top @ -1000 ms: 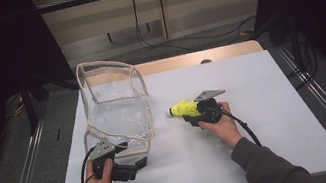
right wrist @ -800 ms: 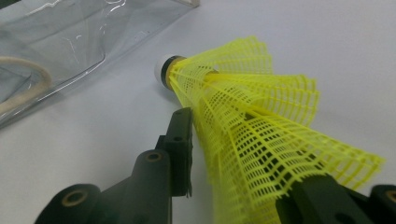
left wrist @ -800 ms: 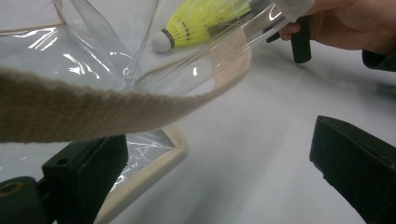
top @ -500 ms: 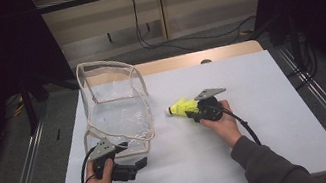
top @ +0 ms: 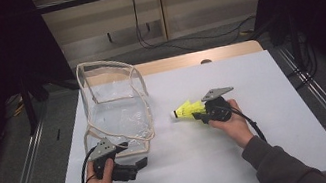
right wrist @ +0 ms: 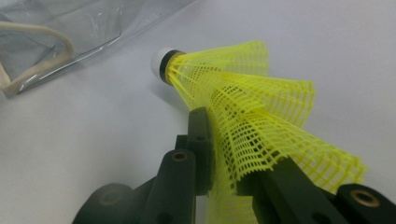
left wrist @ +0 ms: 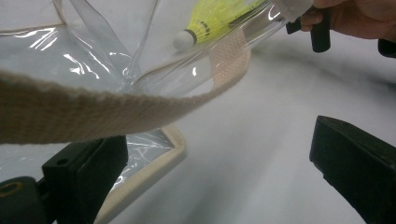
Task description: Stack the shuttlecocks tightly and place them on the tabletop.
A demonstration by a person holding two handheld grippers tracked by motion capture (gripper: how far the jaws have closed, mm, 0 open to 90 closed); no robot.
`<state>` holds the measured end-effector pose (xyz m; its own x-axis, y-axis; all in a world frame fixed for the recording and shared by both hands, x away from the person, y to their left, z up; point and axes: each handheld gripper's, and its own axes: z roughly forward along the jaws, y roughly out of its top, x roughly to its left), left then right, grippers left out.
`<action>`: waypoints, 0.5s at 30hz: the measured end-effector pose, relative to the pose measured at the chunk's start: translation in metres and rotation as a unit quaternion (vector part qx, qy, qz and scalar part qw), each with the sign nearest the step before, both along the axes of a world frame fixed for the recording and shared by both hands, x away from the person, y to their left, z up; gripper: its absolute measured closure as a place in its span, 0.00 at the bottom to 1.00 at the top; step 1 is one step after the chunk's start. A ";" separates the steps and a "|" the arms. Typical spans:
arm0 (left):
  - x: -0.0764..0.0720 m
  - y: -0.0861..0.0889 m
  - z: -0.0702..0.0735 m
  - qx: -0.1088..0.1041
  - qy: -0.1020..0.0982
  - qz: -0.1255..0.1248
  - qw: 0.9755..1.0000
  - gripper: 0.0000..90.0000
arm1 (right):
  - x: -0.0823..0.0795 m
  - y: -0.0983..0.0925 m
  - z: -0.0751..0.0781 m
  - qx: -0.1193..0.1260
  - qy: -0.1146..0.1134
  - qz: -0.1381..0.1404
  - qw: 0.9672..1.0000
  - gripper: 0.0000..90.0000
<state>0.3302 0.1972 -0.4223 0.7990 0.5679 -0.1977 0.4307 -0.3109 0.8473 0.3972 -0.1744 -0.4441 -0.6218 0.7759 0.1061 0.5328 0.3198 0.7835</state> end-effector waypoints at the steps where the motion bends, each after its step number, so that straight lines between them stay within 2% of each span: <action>1: 0.000 0.000 0.000 0.000 0.000 0.000 1.000 0.05 | 0.000 0.001 -0.001 0.000 -0.001 -0.001 1.000 0.90; 8: 0.000 0.000 0.000 -0.001 -0.001 -0.001 1.000 0.05 | -0.002 0.011 -0.005 0.022 -0.003 -0.001 1.000 0.77; 15: 0.000 0.000 0.000 -0.001 0.000 -0.001 1.000 0.05 | -0.002 0.020 -0.009 0.026 -0.014 -0.028 0.999 0.68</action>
<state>0.3301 0.1976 -0.4219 0.7998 0.5664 -0.1988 0.4303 -0.3101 0.8478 0.3957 -0.1545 -0.4533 -0.5803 0.8038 0.1310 0.5267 0.2477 0.8132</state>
